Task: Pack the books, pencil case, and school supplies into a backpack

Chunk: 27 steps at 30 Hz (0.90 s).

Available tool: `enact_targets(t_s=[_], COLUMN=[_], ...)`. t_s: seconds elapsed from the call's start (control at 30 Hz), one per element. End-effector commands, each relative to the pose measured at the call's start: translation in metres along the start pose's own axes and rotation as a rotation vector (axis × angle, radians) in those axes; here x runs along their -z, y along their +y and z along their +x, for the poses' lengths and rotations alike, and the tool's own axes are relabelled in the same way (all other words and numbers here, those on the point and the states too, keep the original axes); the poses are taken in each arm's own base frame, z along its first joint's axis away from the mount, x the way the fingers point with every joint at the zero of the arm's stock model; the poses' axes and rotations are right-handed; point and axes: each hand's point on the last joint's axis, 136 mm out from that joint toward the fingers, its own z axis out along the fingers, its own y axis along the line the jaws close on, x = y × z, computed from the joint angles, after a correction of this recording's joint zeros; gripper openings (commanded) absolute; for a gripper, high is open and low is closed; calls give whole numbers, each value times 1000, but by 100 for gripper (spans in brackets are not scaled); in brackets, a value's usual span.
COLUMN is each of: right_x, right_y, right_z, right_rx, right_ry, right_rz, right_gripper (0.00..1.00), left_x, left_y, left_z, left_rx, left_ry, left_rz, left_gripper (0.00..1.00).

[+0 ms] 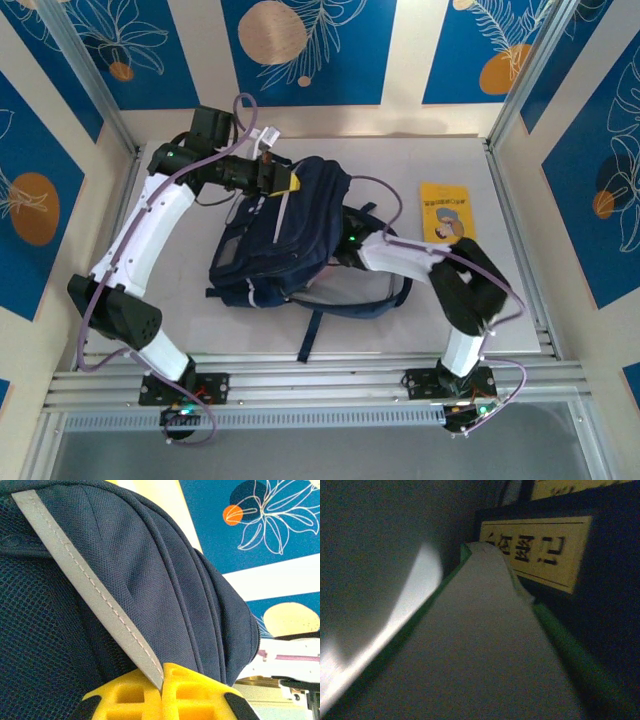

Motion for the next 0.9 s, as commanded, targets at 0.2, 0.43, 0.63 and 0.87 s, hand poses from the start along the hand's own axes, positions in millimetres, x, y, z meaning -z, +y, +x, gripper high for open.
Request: enact_targets(t_s=[0.2, 0.43, 0.63, 0.87], right_x=[3, 44, 67, 98], right_y=[23, 31, 13, 6], right_z=[-2, -1, -9, -19], right_rx=[111, 176, 145, 138], right_ry=[-13, -37, -63, -74], right_rz=[-39, -50, -20, -22], right_gripper=[87, 99, 99, 100], left_x=[22, 32, 39, 56], left_y=[-55, -44, -35, 13], left_z=[-24, -30, -29, -35], left_rx=[-182, -165, -148, -73], left_ry=[-70, -104, -125, -217], left_rz=[194, 165, 138, -88], left_gripper=[0, 0, 0, 0])
